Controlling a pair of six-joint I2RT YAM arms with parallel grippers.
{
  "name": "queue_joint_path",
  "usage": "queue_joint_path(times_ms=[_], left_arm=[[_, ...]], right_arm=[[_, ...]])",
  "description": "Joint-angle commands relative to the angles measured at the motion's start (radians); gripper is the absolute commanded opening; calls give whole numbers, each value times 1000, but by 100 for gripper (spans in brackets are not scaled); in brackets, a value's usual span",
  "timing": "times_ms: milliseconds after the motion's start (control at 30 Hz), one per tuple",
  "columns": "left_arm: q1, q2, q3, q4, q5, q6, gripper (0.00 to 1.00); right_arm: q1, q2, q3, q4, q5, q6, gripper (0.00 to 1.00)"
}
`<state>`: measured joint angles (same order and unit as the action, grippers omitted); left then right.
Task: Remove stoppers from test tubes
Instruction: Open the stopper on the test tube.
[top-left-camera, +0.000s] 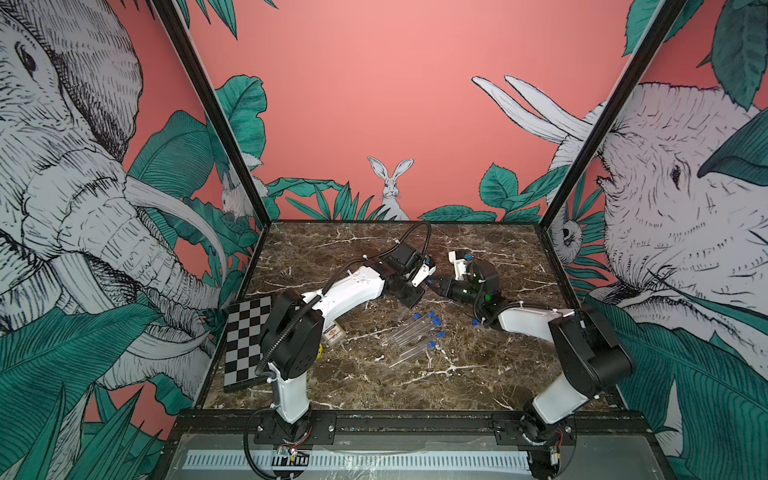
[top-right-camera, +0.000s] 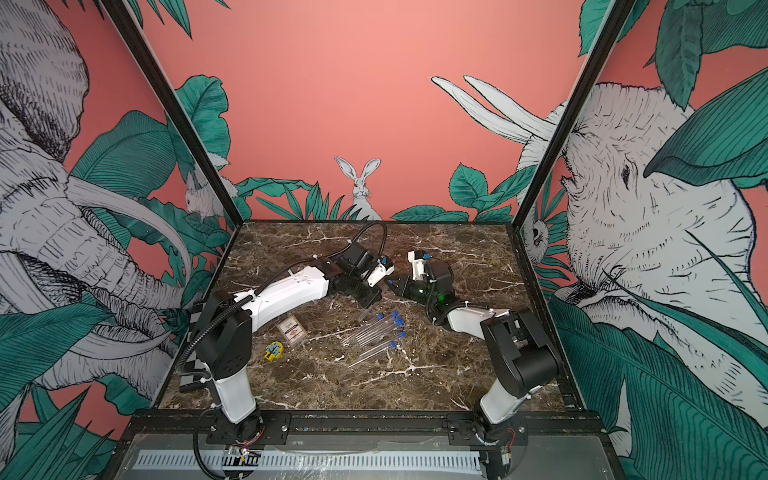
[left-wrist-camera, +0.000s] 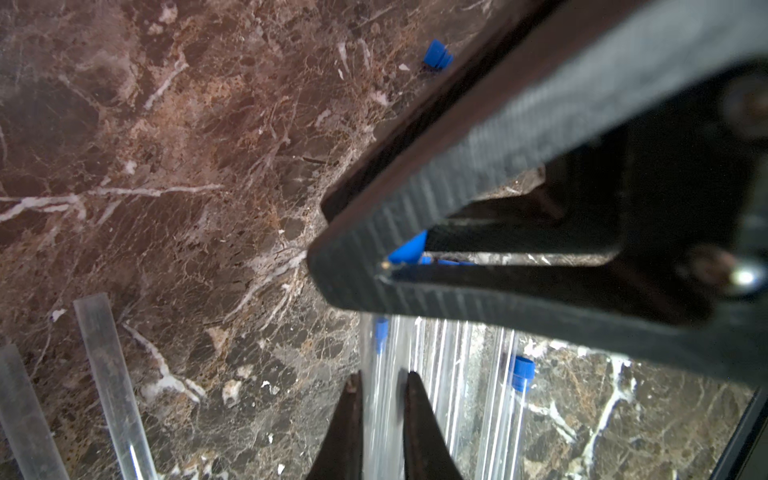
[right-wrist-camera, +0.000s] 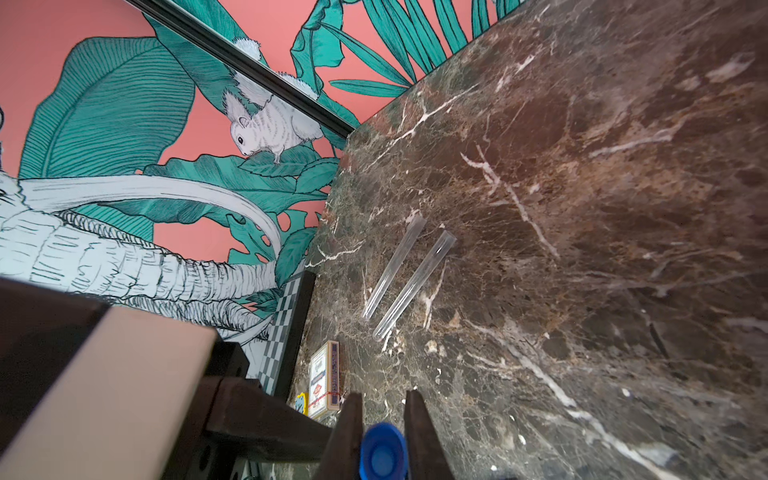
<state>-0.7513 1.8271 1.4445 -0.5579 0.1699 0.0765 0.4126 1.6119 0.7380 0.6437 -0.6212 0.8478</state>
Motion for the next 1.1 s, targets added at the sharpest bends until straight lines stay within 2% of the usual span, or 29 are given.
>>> queue_joint_path(times_ms=[0, 200, 467, 733, 1067], left_arm=[[34, -46, -33, -67, -63, 0, 4], [43, -50, -39, -70, -69, 6, 4], [44, -48, -42, -89, -97, 27, 4], [44, -45, -39, -101, -115, 42, 4], [44, -53, -54, -115, -140, 58, 4]], right_arm=[[-8, -55, 36, 47, 7, -22, 10], [-8, -41, 43, 57, 7, -13, 10], [-8, -85, 69, -96, 53, -104, 13], [-8, -77, 70, -68, 55, -90, 14], [-8, -98, 70, -121, 108, -126, 16]])
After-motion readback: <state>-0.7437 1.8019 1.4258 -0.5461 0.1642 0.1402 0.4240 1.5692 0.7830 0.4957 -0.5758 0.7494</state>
